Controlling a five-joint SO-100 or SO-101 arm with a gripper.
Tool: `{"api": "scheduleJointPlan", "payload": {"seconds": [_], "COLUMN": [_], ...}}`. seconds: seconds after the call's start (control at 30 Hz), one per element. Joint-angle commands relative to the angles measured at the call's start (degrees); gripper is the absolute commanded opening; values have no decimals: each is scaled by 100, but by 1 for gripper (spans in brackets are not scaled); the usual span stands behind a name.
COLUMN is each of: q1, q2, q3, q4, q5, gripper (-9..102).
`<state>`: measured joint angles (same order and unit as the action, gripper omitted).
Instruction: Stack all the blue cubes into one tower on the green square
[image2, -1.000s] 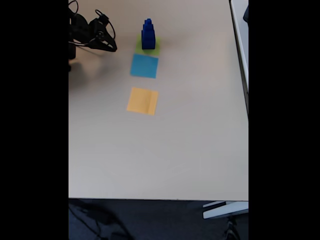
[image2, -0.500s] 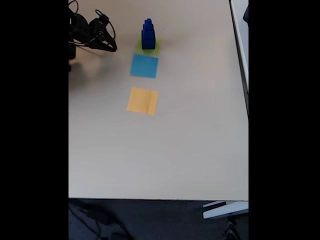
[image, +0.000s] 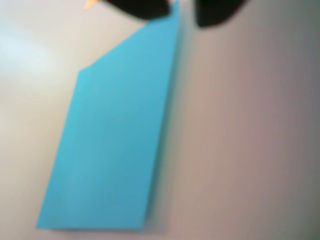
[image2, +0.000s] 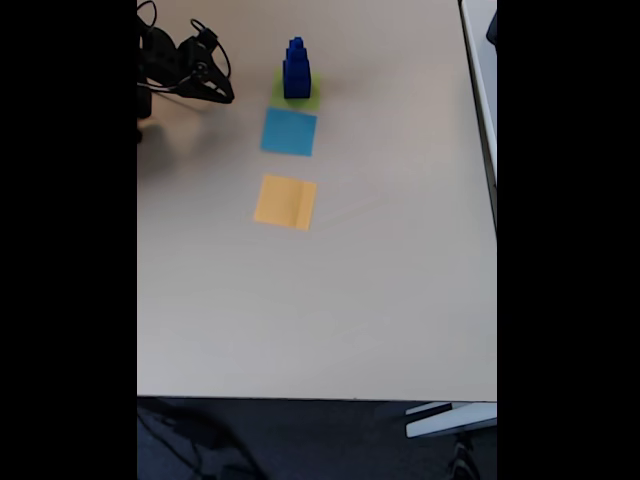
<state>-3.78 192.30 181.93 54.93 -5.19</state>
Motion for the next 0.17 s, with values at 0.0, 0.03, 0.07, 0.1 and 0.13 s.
{"api": "scheduleJointPlan", "payload": {"seconds": [0.0,0.03,0.07,0.1,0.13], "q1": [-18,-18,-18,-18,-18], "q2": [141,141,141,141,141], "q3": [26,26,26,26,26], "q4": [18,18,18,18,18], "q5": [44,44,44,44,44], "gripper": [0,0,0,0,0]}}
